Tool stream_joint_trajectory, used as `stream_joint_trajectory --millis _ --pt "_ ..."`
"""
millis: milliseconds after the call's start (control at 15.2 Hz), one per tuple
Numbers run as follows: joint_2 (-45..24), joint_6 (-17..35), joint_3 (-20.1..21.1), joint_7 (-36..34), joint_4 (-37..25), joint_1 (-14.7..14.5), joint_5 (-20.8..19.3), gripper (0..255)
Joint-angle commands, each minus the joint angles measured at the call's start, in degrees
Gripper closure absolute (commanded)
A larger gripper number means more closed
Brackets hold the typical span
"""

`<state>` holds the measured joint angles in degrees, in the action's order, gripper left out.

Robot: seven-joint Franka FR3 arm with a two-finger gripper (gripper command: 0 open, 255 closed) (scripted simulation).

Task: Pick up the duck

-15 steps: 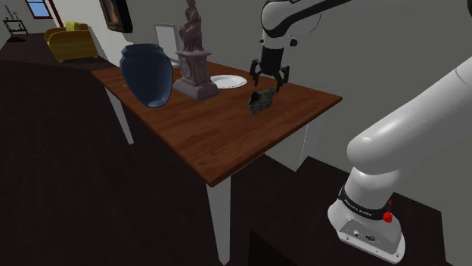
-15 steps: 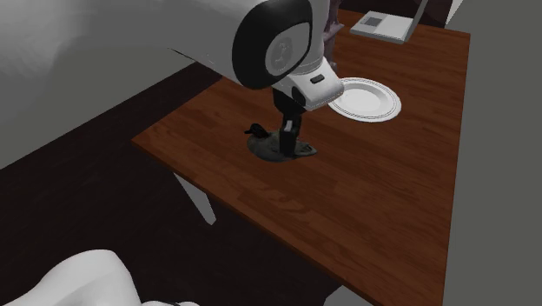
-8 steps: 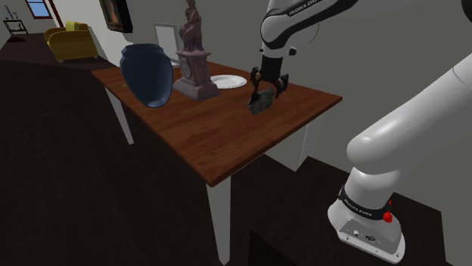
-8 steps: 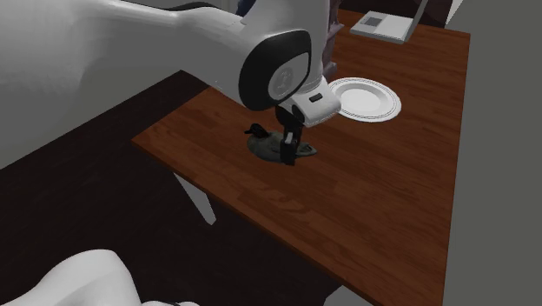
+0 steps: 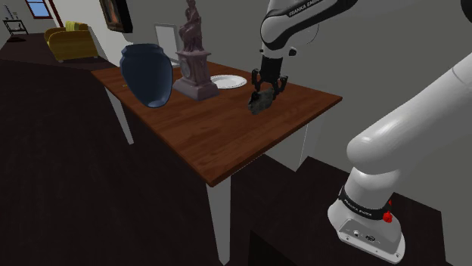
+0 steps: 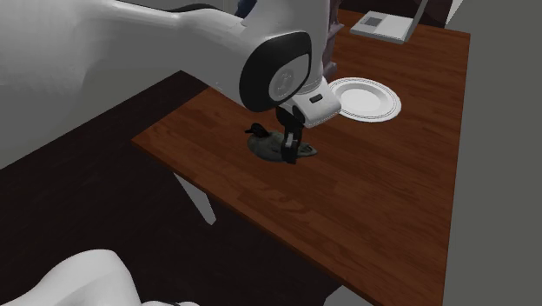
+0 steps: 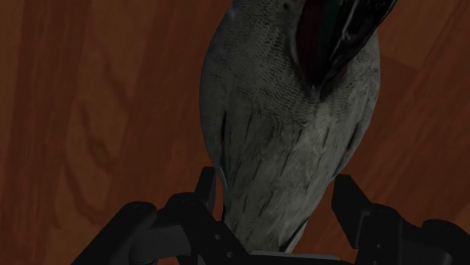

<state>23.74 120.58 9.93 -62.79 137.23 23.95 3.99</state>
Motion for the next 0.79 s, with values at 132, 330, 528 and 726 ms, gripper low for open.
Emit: stream_joint_trajectory --millis 132,330,528,726 --pt "0.23 -0.86 0.00 -0.02 -0.48 -0.05 0.03 255" --pt "0.73 -3.27 -0.15 0.00 -2.39 -0.02 -0.01 255" --pt "1.11 -5.66 -0.29 0.02 -4.40 0.01 -0.07 255" --pt "1.36 -8.01 -0.41 0.03 -6.50 0.06 -0.13 255"
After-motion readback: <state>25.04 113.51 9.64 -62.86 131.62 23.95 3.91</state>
